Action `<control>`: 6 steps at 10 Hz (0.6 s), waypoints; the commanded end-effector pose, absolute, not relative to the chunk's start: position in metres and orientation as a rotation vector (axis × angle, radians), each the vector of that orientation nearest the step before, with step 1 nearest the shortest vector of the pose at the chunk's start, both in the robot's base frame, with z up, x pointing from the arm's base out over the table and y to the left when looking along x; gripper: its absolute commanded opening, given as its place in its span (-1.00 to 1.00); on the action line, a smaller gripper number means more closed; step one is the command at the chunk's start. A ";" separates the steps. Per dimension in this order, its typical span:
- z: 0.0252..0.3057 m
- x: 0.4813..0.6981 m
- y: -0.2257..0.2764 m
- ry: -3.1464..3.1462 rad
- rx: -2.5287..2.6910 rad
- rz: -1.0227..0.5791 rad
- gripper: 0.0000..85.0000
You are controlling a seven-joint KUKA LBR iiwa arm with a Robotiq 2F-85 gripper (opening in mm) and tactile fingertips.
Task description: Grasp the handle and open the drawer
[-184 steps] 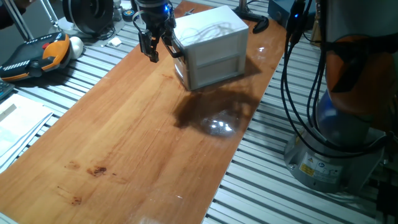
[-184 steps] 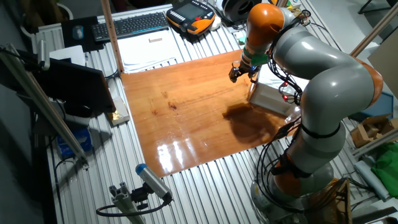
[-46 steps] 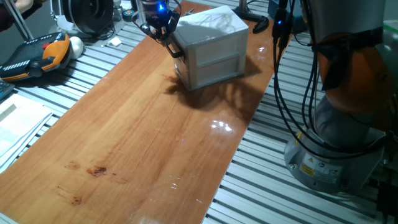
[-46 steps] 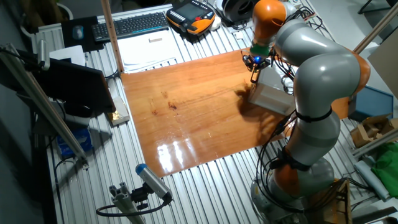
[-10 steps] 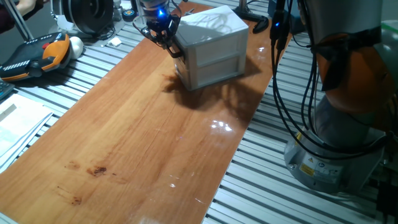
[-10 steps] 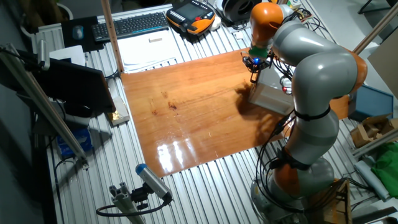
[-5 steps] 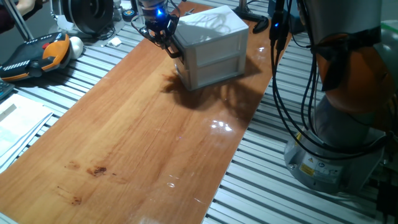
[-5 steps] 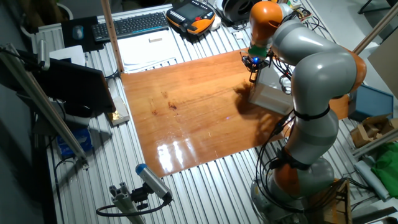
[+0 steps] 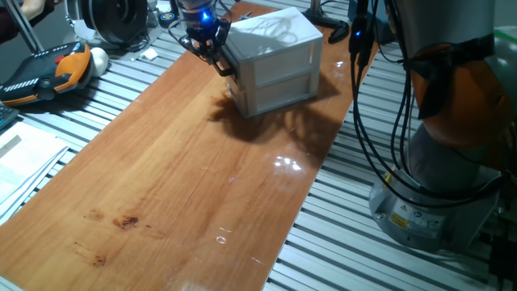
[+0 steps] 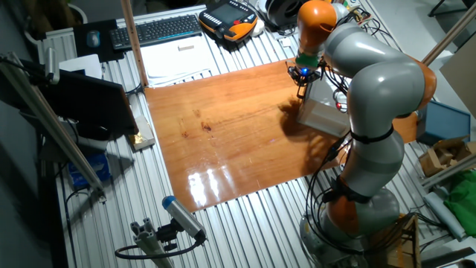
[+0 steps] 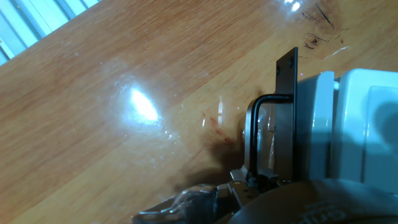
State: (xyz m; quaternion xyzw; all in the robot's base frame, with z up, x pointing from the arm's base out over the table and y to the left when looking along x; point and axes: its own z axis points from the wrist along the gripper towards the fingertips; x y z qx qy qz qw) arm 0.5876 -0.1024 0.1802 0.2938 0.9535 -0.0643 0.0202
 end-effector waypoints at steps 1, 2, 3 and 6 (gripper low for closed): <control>0.180 0.588 -0.102 2.957 0.911 -0.200 -0.98; 0.180 0.588 -0.101 2.957 0.911 -0.200 -0.98; 0.180 0.589 -0.100 2.957 0.914 -0.200 -0.98; 0.179 0.590 -0.097 2.954 0.923 -0.197 -0.98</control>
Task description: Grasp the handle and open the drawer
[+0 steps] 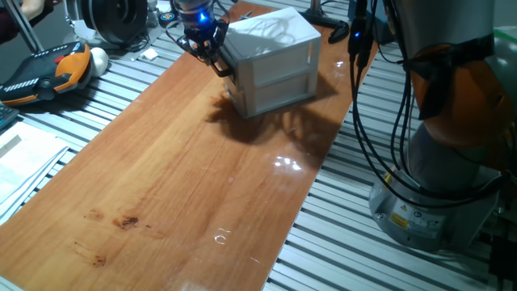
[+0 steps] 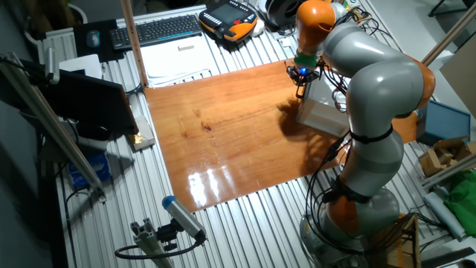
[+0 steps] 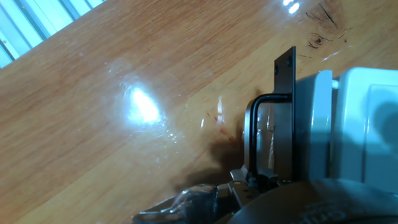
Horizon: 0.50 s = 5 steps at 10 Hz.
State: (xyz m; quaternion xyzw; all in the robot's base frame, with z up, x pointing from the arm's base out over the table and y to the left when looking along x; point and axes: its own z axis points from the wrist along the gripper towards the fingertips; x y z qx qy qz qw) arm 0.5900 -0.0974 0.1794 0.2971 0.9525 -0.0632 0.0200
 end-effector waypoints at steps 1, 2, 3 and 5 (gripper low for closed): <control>0.179 0.590 -0.097 2.958 0.919 -0.196 -0.98; 0.178 0.590 -0.096 2.958 0.917 -0.196 -0.98; 0.178 0.591 -0.095 2.957 0.917 -0.200 -0.98; 0.177 0.591 -0.094 2.959 0.920 -0.202 -0.98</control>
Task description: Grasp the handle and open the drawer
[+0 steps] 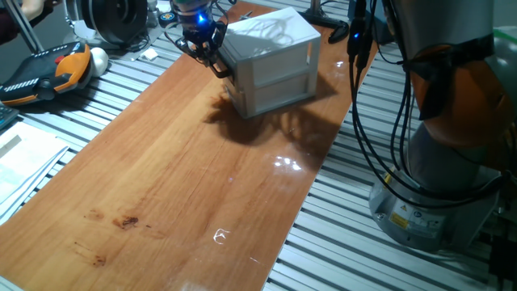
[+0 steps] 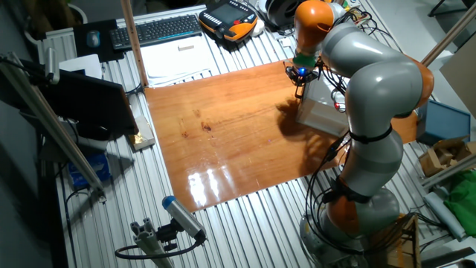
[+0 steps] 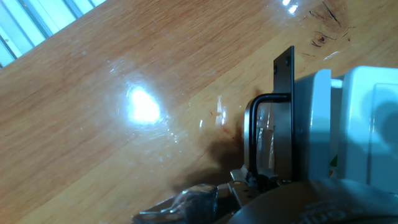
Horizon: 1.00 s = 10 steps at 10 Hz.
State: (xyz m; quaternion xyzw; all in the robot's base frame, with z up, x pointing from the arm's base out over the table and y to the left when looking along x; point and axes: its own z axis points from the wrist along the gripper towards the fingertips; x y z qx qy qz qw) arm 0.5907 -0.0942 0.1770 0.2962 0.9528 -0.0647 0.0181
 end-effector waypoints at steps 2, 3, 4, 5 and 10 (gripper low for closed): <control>0.176 0.591 -0.093 2.960 0.920 -0.200 -0.98; 0.176 0.591 -0.092 2.960 0.920 -0.200 -0.98; 0.176 0.592 -0.092 2.960 0.920 -0.200 -0.98; 0.176 0.592 -0.091 2.960 0.920 -0.197 -0.98; 0.177 0.593 -0.089 2.967 0.920 -0.191 -0.98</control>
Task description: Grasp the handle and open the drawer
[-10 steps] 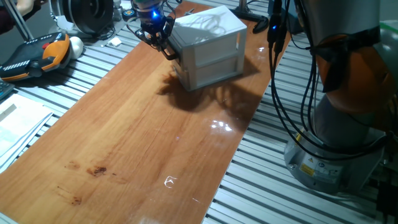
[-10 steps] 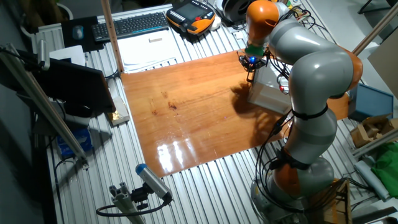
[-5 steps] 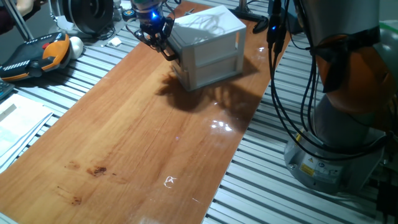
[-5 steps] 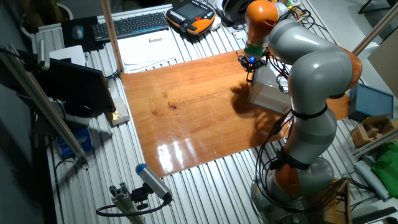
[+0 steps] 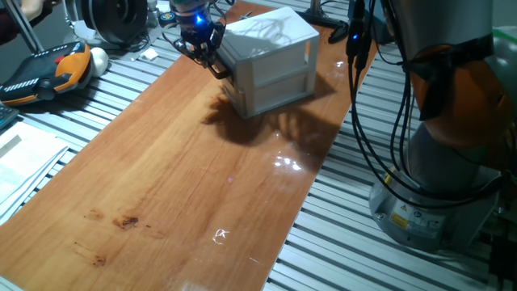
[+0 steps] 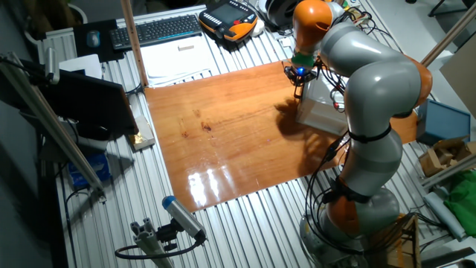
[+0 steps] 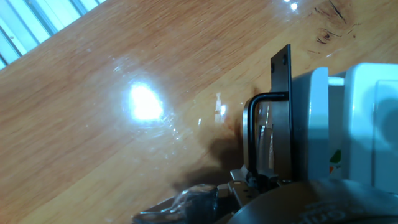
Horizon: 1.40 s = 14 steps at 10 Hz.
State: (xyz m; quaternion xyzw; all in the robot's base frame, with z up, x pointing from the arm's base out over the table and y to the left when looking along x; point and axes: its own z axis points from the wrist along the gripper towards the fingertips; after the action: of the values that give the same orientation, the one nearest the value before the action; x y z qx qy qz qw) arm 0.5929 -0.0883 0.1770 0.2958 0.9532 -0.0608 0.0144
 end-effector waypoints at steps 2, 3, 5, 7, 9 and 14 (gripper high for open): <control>0.177 0.593 -0.086 2.969 0.918 -0.189 -0.98; 0.177 0.593 -0.086 2.969 0.918 -0.189 -0.98; 0.178 0.594 -0.083 2.971 0.917 -0.189 -0.98; 0.177 0.594 -0.080 2.971 0.914 -0.189 -0.98; 0.177 0.595 -0.078 2.971 0.917 -0.189 -0.98; 0.176 0.595 -0.074 2.973 0.917 -0.186 -0.98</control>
State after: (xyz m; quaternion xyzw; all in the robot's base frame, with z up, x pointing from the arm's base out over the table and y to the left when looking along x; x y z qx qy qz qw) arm 0.5950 -0.0739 0.1759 0.2943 0.9538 -0.0596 0.0124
